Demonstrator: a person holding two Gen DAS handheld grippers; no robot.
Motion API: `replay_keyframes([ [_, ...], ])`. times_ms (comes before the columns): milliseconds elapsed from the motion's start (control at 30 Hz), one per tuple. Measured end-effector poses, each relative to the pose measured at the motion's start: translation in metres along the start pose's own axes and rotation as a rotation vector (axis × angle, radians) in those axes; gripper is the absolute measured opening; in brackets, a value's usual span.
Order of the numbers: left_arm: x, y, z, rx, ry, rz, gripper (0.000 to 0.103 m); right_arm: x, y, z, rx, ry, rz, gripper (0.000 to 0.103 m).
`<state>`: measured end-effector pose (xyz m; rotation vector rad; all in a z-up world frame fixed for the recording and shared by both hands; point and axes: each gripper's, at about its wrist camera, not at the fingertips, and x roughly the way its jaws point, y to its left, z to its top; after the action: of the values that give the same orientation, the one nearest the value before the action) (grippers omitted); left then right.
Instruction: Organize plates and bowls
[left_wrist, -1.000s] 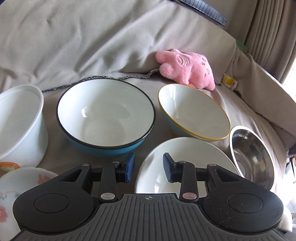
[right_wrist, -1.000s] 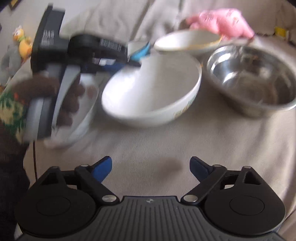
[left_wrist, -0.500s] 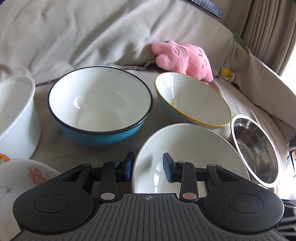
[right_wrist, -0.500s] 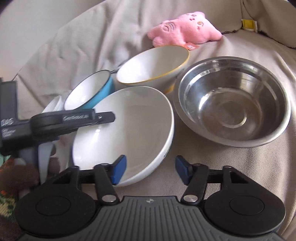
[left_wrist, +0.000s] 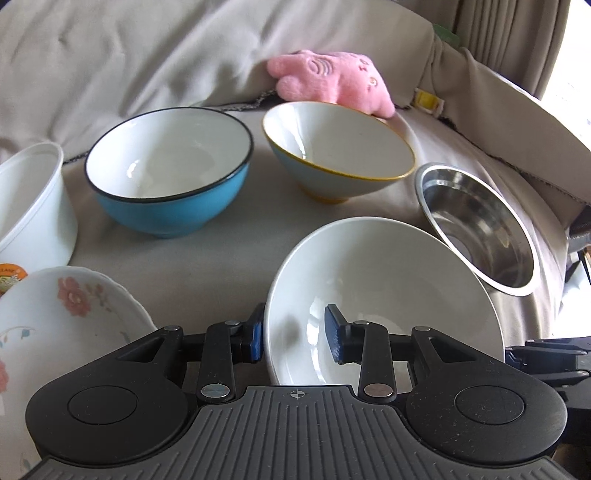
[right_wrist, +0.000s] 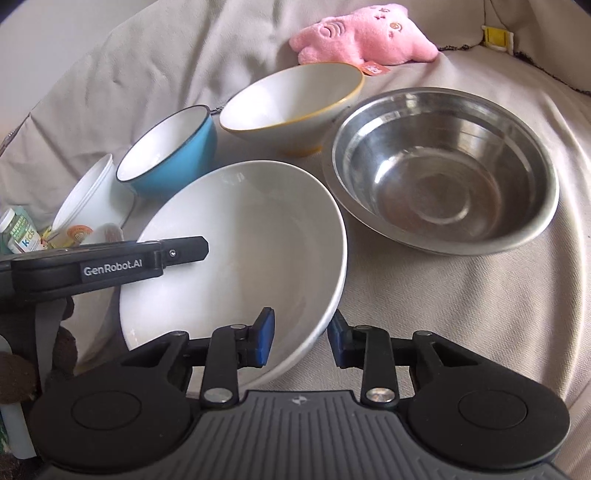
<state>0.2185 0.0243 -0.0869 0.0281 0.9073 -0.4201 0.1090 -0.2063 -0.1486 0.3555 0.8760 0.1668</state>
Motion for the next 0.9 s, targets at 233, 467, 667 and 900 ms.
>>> replay_keyframes([
  [233,-0.003,-0.007,-0.003,0.003,0.009,0.008,0.039,0.005,-0.009,0.008,0.008,0.005,-0.003,0.027],
  [467,-0.018,-0.018,-0.017,-0.063,0.061,0.006,0.039,0.001,-0.021,0.012,-0.011,-0.005,0.006,0.027],
  [667,-0.023,-0.025,-0.034,-0.192,0.030,0.052,0.038,-0.001,-0.028,0.012,-0.091,-0.007,0.059,0.028],
  [900,-0.001,-0.032,-0.032,-0.240,0.047,0.139,0.040,0.006,-0.032,0.010,-0.145,-0.014,0.126,0.029],
])
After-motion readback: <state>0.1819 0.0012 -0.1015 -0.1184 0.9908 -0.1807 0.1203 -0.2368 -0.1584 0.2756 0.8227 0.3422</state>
